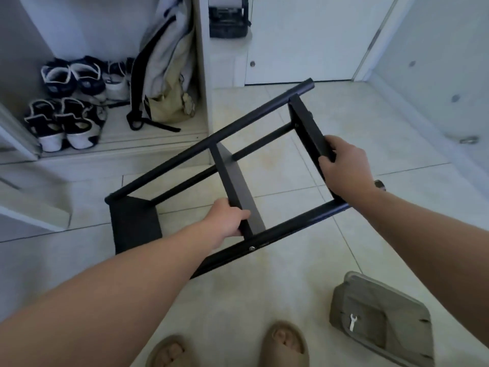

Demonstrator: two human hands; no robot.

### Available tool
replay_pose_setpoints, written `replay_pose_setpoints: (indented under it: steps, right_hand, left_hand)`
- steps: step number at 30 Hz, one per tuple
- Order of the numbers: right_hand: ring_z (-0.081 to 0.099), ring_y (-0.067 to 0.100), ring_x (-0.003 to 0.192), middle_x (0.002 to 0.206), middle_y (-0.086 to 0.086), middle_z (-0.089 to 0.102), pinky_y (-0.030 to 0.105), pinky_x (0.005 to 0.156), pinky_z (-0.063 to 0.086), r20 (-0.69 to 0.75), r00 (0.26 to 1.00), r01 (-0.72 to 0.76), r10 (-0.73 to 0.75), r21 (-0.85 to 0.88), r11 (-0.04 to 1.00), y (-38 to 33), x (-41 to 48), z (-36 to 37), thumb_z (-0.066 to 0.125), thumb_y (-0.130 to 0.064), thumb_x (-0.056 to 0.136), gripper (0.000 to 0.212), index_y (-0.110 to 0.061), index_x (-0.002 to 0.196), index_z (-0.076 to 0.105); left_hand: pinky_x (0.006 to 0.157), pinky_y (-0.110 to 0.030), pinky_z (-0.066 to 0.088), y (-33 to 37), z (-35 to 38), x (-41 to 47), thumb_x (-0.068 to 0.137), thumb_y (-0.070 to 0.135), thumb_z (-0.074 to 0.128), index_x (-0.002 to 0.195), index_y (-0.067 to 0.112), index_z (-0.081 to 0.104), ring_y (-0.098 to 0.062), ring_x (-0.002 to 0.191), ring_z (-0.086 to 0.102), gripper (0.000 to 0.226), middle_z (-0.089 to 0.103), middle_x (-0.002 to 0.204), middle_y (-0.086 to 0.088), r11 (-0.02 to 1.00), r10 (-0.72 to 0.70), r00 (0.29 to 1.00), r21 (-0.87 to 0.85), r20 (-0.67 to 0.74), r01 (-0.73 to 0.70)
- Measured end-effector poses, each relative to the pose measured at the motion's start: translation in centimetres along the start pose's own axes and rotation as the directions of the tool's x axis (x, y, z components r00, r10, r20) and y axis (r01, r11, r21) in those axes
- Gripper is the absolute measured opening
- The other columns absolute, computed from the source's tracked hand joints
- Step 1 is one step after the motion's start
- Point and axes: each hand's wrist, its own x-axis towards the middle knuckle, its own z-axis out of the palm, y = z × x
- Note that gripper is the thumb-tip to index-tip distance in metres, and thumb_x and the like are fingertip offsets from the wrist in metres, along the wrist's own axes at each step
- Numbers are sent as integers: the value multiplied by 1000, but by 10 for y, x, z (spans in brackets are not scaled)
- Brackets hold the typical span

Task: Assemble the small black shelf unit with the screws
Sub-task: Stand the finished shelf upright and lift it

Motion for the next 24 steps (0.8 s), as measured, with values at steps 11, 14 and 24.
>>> replay_pose_setpoints:
  steps: [11,14,24]
  right_hand:
    - [61,28,101,118,5,68,37,78,48,-133,833,506,-537,-212,836,-81,18,-102,58,0,92,47,-13,137,57]
    - [60,27,121,134,3,64,43,88,55,-75,777,582,-625,-293,759,-89,21,-103,57,2,92,50,-12,139,57]
    - [65,33,120,130,10,68,46,86,60,-69,707,635,-704,-375,675,-85,22,-82,61,13,85,47,-5,128,67]
  left_hand:
    - [79,-33,59,53,57,-11,96,-7,55,130,5,53,-29,107,69,36,68,123,-14,856,164,979,-510,123,-80]
    - [84,-37,59,52,75,-3,95,-9,53,130,2,55,-31,108,70,37,71,119,-16,774,166,966,-633,198,-3]
    - [102,-39,52,36,103,24,99,-5,53,129,1,58,-23,106,72,31,74,115,-11,707,151,934,-696,323,127]
